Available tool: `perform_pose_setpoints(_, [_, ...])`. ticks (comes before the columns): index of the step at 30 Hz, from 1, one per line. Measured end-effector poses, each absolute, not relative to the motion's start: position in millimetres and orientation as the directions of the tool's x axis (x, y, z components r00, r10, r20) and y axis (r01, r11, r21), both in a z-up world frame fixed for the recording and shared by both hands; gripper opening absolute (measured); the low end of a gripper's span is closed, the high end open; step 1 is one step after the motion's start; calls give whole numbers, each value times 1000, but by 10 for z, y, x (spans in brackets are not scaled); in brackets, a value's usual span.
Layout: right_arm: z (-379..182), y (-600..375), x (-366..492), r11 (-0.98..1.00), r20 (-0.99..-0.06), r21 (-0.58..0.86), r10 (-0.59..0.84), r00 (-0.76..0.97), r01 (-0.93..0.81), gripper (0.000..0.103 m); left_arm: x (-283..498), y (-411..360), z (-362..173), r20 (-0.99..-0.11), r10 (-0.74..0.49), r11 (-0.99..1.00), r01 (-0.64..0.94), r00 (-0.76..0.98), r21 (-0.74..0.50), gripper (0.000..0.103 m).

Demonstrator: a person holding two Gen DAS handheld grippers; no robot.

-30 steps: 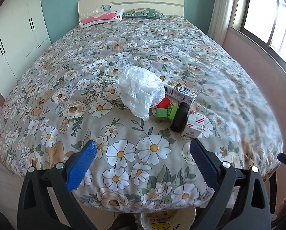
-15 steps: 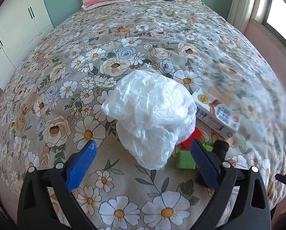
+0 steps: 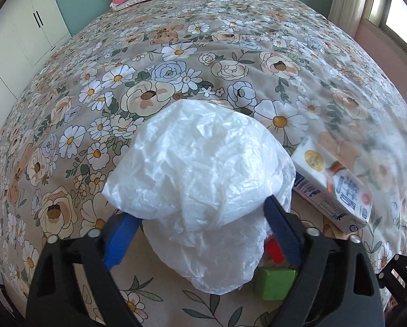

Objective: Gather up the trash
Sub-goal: 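Grasp the white plastic bag with the left tool while the right tool grasps the white medicine box, then carry the bag with the left tool while the right tool carries the box to the wastebasket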

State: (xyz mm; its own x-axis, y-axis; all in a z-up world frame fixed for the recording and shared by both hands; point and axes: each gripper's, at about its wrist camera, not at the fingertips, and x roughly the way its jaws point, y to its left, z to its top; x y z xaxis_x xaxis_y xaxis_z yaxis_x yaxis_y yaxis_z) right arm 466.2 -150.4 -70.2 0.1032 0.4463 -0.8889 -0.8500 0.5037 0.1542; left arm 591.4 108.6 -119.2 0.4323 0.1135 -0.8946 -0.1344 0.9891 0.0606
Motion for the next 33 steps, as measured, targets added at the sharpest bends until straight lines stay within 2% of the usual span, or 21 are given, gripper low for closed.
perform_pose_setpoints(1, [-717, -1494, 4664, 501, -889, 148, 445, 107, -853, 57, 5933, 1088, -1217, -899, 104, 990, -129, 425, 54, 71])
perform_pose_setpoints(5, [-719, -1489, 4647, 500, -886, 161, 453, 99, -851, 55, 5965, 1157, -1280, -908, 48, 991, -133, 417, -9, 38])
perform_pose_setpoints(6, [-703, -1500, 4635, 500, -881, 166, 462, 100, -850, 55, 5957, 1173, -1277, -906, 39, 991, -135, 422, -21, 31])
perform_pose_setpoints(8, [-668, -1516, 4598, 501, -875, 168, 472, 105, -849, 55, 5935, 1200, -1261, -905, 27, 990, -134, 424, -34, 25])
perform_pose_setpoints(12, [-584, -1562, 4540, 511, -873, 164, 474, 117, -844, 55, 5852, 1217, -1183, -905, 18, 992, -119, 425, -36, 21])
perform_pose_setpoints(20, [-235, -1692, 4403, 543, -865, 130, 471, 172, -829, 55, 5555, 1219, -770, -888, 7, 995, -89, 459, -39, 20])
perform_pose_setpoints(33, [789, -1909, 3897, 590, -836, -14, 436, 333, -807, 55, 4722, 1167, 425, -811, 30, 998, -60, 585, -6, 20])
